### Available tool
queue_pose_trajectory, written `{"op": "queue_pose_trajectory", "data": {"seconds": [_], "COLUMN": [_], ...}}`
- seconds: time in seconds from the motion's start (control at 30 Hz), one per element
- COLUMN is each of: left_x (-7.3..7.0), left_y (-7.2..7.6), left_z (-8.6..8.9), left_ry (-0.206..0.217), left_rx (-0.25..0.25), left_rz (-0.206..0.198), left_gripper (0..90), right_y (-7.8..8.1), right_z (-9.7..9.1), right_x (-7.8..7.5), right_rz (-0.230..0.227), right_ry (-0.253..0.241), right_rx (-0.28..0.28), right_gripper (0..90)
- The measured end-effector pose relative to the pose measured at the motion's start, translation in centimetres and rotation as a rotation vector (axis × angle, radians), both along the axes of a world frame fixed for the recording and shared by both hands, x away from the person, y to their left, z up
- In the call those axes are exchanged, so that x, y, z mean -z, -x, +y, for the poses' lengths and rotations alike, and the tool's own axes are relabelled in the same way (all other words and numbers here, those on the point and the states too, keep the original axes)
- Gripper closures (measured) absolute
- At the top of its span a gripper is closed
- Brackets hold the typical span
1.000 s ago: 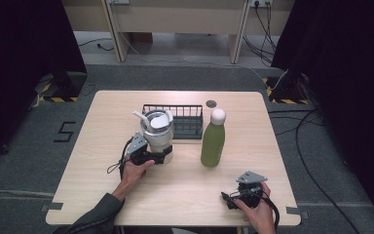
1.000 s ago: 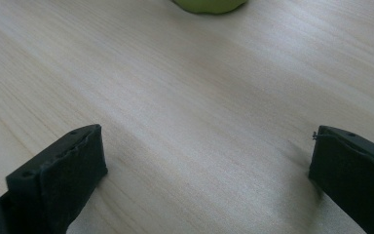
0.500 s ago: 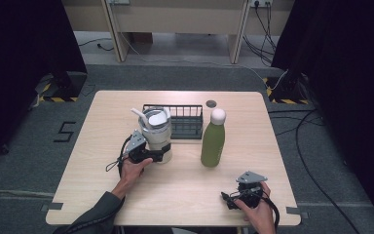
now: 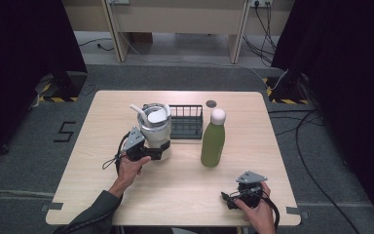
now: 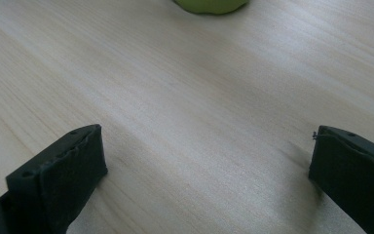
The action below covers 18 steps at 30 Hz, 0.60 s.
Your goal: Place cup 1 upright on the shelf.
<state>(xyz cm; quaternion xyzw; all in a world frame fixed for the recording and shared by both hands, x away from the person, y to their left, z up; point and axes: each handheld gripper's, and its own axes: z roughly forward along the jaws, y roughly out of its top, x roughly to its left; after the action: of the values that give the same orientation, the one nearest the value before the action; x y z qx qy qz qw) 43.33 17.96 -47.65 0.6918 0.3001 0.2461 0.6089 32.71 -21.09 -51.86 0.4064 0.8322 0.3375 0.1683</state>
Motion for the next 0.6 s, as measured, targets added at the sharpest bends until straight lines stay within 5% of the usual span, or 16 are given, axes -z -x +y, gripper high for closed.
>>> {"op": "queue_pose_trajectory", "data": {"seconds": [0.6], "left_x": [-4.3], "left_y": [-1.0], "left_z": [0.8], "left_ry": [-0.006], "left_rx": [-0.032], "left_rz": [-0.025], "left_gripper": [9.9], "right_y": [0.0], "right_z": [0.0], "right_x": [0.0], "right_rz": [0.0], "right_ry": [0.0], "right_rx": [0.0], "right_gripper": [0.2]}}
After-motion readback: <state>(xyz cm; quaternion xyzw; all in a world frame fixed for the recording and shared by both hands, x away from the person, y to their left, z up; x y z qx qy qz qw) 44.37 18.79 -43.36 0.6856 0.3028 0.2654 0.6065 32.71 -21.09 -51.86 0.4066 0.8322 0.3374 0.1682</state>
